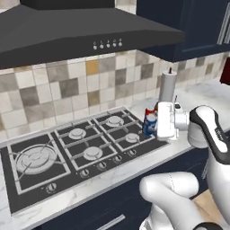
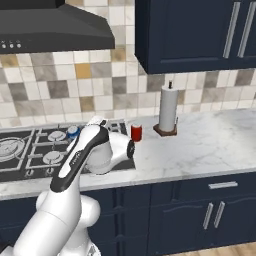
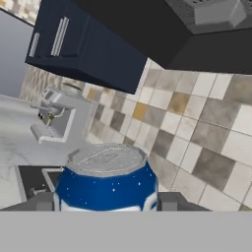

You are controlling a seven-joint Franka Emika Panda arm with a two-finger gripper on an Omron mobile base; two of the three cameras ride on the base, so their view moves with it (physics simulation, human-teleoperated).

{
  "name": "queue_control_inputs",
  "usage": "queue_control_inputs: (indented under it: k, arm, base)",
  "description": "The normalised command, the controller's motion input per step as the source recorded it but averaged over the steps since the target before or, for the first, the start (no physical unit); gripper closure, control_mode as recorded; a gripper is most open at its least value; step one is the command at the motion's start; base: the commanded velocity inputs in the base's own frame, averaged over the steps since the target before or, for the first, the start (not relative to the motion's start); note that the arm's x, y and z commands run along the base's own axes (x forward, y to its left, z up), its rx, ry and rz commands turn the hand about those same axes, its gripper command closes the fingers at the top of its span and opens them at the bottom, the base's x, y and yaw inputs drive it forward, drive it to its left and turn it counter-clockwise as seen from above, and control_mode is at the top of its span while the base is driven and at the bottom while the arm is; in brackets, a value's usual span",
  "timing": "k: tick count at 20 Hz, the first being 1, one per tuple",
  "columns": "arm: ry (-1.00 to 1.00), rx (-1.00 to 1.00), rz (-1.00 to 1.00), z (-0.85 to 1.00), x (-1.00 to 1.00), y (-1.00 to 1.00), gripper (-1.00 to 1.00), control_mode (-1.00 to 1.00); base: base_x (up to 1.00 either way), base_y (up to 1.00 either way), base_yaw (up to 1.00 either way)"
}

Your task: Four empty soda cans are scattered around the kitchen. Gather all the cans and cluster them next to the stove for recycling.

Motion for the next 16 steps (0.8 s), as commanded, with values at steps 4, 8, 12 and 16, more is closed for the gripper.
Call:
queue_control_inputs:
  k: [4, 8, 12, 16]
  arm:
    - [0.0, 0.0, 0.0, 0.0, 0.0, 0.0, 1.0, 1.0]
    - [0.0, 0.0, 0.0, 0.0, 0.0, 0.0, 1.0, 1.0]
    - [0.0, 0.0, 0.0, 0.0, 0.0, 0.0, 1.0, 1.0]
    - [0.0, 0.0, 0.0, 0.0, 0.0, 0.0, 1.0, 1.0]
  base:
    - [0.0, -0.77, 0.03]
    - [0.0, -0.72, 0.03]
    - [0.01, -0.66, 0.04]
    - [0.05, -0.47, 0.06]
